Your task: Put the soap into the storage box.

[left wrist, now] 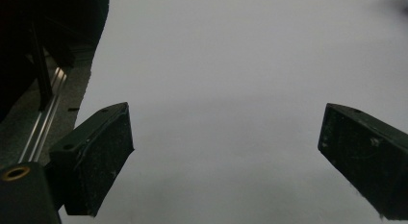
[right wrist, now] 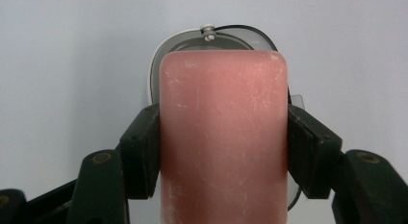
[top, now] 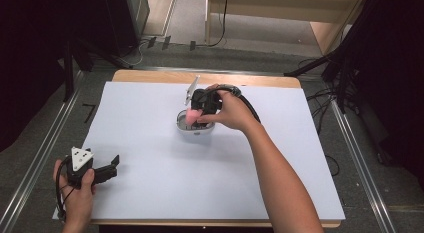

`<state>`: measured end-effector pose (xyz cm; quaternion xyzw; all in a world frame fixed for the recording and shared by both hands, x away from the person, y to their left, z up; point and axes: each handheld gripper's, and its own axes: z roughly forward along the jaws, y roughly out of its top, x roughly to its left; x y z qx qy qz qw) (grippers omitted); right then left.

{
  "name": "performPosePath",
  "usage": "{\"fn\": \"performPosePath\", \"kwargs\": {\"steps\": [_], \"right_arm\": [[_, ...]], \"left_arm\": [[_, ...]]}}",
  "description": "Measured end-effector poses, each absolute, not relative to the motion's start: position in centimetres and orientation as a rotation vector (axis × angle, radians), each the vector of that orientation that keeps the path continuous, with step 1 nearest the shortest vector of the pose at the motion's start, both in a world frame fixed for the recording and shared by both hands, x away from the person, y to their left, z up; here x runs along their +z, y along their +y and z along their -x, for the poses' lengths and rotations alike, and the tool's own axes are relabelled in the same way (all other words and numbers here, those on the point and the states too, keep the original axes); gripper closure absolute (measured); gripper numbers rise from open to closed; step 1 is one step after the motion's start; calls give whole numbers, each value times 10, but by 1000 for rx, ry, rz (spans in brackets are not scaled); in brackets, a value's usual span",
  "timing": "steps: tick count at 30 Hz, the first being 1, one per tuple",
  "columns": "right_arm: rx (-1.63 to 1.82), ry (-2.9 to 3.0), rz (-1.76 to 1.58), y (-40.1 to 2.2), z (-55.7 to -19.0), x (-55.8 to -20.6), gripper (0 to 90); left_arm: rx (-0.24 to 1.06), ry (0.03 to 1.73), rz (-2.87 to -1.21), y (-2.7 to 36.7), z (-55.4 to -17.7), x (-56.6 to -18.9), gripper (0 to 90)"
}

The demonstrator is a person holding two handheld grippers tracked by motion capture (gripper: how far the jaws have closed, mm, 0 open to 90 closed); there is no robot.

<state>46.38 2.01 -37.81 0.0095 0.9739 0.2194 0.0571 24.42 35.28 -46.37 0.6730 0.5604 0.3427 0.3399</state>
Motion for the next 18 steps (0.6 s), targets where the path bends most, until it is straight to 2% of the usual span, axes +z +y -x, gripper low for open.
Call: {"fn": "performPosePath", "kwargs": {"steps": [18], "right_arm": [[603,2973,37,31,-474,-393,384]], "left_arm": [[891,1461,-1768,351,-245,-464,56]]}}
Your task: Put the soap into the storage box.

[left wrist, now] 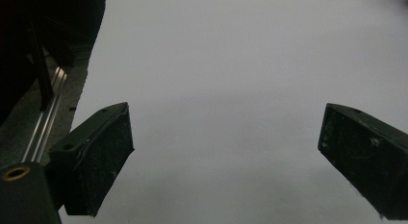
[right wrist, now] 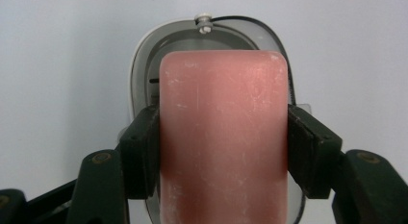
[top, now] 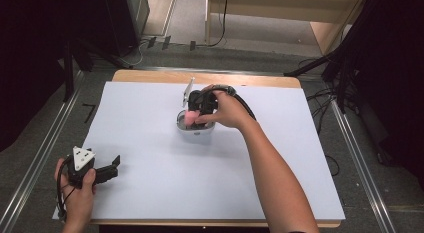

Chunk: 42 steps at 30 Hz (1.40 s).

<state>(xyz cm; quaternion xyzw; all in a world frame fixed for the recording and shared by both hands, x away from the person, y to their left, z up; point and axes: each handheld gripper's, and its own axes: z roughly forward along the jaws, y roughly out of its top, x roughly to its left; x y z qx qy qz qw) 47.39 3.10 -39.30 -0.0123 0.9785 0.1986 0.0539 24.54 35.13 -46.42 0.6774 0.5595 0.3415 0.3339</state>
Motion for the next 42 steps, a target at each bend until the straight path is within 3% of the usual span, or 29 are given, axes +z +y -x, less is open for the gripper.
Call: {"fn": "performPosePath", "kwargs": {"steps": [3,6,20,28,33,37,42], "right_arm": [[586,2992,26,32,-473,-395,383],[674,2994,-46,30,-473,-389,313],[733,2971,-301,2,-470,-383,296],[766,2926,-482,-18,-460,-387,147],[773,2831,-578,-32,-454,-388,121],[753,2791,-664,-41,-446,-390,1],[796,2760,-743,-52,-439,-390,0]], "left_arm": [[891,1460,-1768,351,-245,-464,56],[889,1461,-1769,351,-246,-464,56],[890,1461,-1777,351,-246,-464,55],[893,1459,-1783,351,-246,-464,56],[895,1460,-1783,351,-246,-464,56],[897,1461,-1785,351,-246,-464,56],[899,1462,-1783,350,-246,-464,56]]}}
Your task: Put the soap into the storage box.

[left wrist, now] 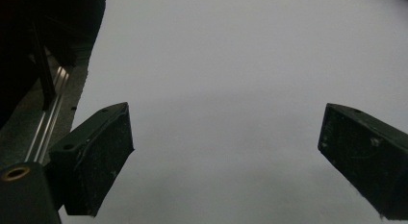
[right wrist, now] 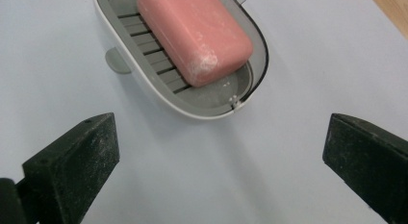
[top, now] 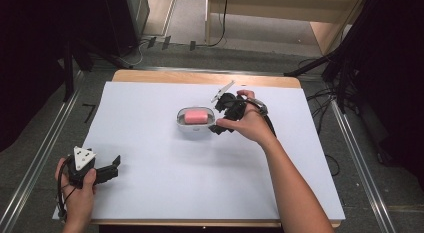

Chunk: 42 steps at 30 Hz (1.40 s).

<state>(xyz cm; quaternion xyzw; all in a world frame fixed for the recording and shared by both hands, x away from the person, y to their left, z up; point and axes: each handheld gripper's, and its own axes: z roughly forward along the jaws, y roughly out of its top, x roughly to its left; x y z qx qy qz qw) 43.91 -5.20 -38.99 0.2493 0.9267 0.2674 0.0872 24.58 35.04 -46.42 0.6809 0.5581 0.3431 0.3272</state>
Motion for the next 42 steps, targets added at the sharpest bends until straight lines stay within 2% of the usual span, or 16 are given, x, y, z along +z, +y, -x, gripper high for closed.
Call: {"fn": "performPosePath", "kwargs": {"steps": [42], "right_arm": [[865,2610,-997,-143,-383,-435,0]], "left_arm": [[913,1462,-1789,349,-246,-465,56]]}}
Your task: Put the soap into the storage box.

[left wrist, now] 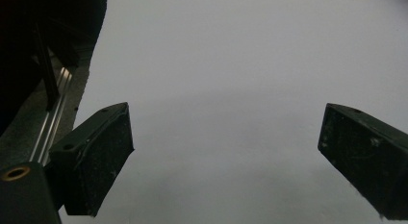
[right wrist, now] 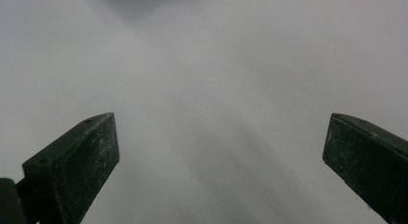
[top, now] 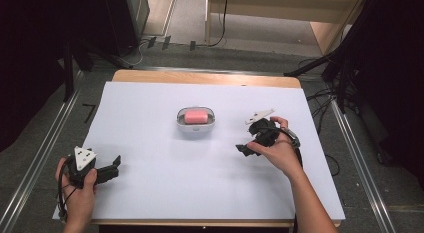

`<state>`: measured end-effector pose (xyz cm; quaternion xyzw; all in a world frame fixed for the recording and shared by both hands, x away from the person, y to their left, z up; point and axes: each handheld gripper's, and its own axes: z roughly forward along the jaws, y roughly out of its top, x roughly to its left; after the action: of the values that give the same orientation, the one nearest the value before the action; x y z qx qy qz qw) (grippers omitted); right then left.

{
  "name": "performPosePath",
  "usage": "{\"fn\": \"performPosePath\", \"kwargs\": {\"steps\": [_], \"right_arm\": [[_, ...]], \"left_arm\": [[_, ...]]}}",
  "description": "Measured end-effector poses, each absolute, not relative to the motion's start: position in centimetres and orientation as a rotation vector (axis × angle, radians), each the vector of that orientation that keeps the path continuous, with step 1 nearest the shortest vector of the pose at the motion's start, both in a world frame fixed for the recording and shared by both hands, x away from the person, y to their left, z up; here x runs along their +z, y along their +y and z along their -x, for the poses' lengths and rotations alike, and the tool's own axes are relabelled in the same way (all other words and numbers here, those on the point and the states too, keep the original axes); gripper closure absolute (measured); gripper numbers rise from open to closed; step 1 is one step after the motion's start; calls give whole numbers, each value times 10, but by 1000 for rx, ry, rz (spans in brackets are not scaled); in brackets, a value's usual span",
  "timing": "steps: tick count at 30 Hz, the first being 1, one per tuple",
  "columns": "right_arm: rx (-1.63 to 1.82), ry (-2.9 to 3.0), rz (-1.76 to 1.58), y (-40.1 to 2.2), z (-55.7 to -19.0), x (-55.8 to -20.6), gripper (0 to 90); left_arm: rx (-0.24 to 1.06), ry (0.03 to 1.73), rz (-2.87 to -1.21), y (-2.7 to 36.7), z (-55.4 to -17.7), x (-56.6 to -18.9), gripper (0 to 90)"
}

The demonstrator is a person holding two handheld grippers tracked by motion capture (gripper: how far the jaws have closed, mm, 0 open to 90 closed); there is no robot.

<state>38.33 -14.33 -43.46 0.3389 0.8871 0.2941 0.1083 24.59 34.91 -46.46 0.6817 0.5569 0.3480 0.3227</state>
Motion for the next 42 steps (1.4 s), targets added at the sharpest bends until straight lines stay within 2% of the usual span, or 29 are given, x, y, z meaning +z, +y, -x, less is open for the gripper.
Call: {"fn": "performPosePath", "kwargs": {"steps": [42], "right_arm": [[921,2458,-1168,-212,-337,-465,0]], "left_arm": [[914,1468,-1793,349,-246,-464,56]]}}
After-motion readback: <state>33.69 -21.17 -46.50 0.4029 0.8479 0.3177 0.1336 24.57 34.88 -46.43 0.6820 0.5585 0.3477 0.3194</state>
